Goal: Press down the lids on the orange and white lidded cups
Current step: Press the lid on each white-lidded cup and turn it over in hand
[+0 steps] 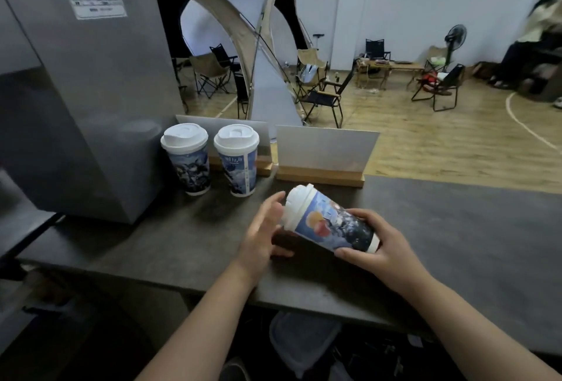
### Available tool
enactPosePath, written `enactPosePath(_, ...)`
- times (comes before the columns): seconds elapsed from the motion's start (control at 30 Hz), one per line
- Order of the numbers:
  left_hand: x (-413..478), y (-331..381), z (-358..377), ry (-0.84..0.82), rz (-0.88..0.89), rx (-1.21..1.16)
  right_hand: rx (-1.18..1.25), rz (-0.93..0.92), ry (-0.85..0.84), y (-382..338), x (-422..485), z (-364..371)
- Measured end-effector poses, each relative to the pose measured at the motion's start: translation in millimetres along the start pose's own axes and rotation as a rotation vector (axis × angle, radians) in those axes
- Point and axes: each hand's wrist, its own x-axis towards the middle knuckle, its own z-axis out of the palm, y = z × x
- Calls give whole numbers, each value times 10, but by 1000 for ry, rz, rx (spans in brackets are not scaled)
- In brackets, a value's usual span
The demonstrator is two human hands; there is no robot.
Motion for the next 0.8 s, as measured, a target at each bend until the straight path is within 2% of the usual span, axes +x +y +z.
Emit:
enactPosePath(0.07, 17, -34, 81, -21, 47, 158, -5, -13, -4, 56, -67, -11)
enactPosePath(0.13, 37, -71, 91, -6, 74, 210, 11, -23, -3, 72, -102, -4)
enactPosePath(0.4, -7, -131, 53, -12, 158, 193, 100, -2, 38, 74, -79, -31)
enactPosePath(0.57, -46, -123, 52, -20, 235, 151, 71, -142, 46, 66, -139, -9)
enactPosePath(0.8, -30, -142, 31, -47, 259, 170, 134, -49, 43, 46, -101, -12)
